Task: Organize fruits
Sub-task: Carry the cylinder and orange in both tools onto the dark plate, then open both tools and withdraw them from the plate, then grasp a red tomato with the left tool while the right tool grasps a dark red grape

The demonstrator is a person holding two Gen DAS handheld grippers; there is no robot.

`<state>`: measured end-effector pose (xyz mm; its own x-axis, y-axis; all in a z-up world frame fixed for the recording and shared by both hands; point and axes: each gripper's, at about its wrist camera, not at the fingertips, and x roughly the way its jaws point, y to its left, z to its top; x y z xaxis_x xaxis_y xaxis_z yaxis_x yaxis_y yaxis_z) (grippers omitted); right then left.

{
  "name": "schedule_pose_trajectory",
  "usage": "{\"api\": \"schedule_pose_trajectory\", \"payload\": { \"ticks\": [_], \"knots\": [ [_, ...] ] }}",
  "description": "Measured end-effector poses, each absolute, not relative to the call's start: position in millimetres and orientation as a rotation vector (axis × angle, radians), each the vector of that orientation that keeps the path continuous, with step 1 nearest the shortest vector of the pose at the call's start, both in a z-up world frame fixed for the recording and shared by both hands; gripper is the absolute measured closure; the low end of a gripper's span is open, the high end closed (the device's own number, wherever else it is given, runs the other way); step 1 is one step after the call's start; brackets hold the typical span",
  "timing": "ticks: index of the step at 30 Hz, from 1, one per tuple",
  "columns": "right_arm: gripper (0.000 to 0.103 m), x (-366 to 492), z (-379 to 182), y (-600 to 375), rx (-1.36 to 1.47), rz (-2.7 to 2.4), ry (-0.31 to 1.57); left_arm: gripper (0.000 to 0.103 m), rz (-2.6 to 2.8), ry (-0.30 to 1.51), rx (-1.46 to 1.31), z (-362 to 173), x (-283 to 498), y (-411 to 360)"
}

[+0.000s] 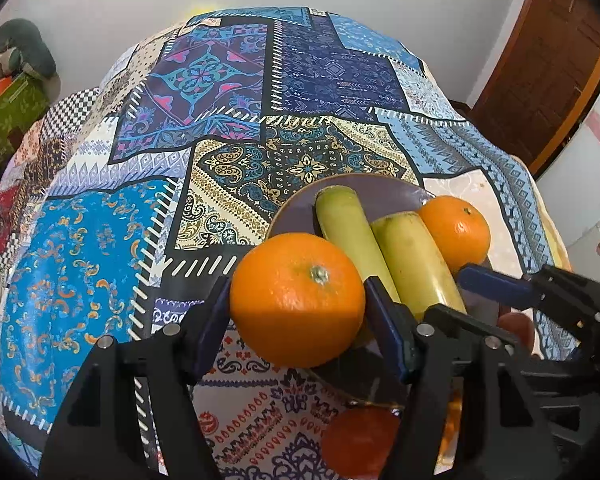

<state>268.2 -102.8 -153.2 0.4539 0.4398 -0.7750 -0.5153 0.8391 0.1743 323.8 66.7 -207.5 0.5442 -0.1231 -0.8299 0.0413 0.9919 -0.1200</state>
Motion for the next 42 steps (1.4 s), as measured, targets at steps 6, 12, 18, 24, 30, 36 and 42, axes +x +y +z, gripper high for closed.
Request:
{"api": "schedule_pose_trajectory", "payload": {
  "ticks": [6,12,18,24,30,36,42],
  "knots": [
    [0.064,256.1,-144.5,-112.5,-0.094,0.587,0.902,0.035,-0.105,0.991,-0.042,-207.6,312.3,61.6],
    [0.062,243.1,-134.4,-127.0,-0.103,0.564,0.873,0.033,-0.117,0.992,-0.076,-198.8,299.7,65.2],
    [0.058,229.0,-114.8,-146.0,-0.092,0.533,0.823,0.03,-0.112,0.926,-0.073,-167.1,272.6,65.1],
    [0.049,211.7,-99.2,-167.6,-0.083,0.503,0.772,0.021,-0.106,0.861,-0.067,-140.9,236.3,63.5],
    [0.045,201.0,-109.7,-183.5,-0.093,0.474,0.79,0.021,-0.107,0.883,-0.056,-147.0,213.7,58.5],
    [0.045,191.8,-134.7,-203.9,-0.093,0.444,0.859,0.021,-0.098,0.937,-0.06,-172.0,204.5,57.7],
    [0.045,189.2,-161.9,-214.9,-0.082,0.423,0.928,0.021,-0.086,0.981,-0.099,-197.2,205.4,58.7]
  ]
}}
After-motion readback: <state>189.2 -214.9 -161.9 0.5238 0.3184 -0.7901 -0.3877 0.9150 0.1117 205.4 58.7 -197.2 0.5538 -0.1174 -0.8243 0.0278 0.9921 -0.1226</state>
